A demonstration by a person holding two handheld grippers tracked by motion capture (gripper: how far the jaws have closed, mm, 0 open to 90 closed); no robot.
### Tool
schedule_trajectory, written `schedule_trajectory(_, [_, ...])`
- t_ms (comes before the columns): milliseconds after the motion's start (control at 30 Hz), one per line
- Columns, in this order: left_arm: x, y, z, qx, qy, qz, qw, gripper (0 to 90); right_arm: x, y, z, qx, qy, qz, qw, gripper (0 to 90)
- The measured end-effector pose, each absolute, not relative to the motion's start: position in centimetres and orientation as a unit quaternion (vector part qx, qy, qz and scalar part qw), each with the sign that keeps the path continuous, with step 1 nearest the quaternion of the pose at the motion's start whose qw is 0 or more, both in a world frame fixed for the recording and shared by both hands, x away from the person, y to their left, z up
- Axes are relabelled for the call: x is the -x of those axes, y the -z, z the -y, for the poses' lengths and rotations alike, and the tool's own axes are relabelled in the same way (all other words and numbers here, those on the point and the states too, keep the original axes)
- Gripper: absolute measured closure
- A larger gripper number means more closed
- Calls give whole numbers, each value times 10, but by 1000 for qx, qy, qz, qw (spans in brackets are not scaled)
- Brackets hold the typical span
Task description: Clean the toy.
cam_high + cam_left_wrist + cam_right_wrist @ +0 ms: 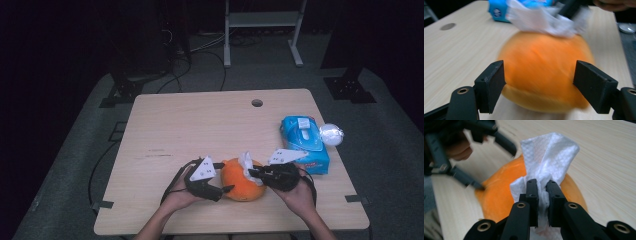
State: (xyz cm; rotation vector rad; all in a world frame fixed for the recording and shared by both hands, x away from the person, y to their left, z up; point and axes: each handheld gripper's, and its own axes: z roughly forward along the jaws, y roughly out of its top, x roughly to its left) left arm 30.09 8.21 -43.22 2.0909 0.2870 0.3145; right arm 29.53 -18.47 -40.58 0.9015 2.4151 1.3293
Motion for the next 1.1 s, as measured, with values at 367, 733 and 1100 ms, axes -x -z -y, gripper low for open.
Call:
schedule_trajectory(367, [-302, 440, -79, -859, -134, -132, 476, 268, -285, 403, 160, -265, -445, -847, 116, 807])
schedule_trajectory(733, [-303, 447, -76, -859, -137, -129, 476, 260, -286, 399, 170, -279, -451, -839, 122, 807])
schedule_trajectory(1100, [-303, 449, -76, -862, -132, -123, 474, 266, -298, 399, 190, -314, -431, -832, 150, 806])
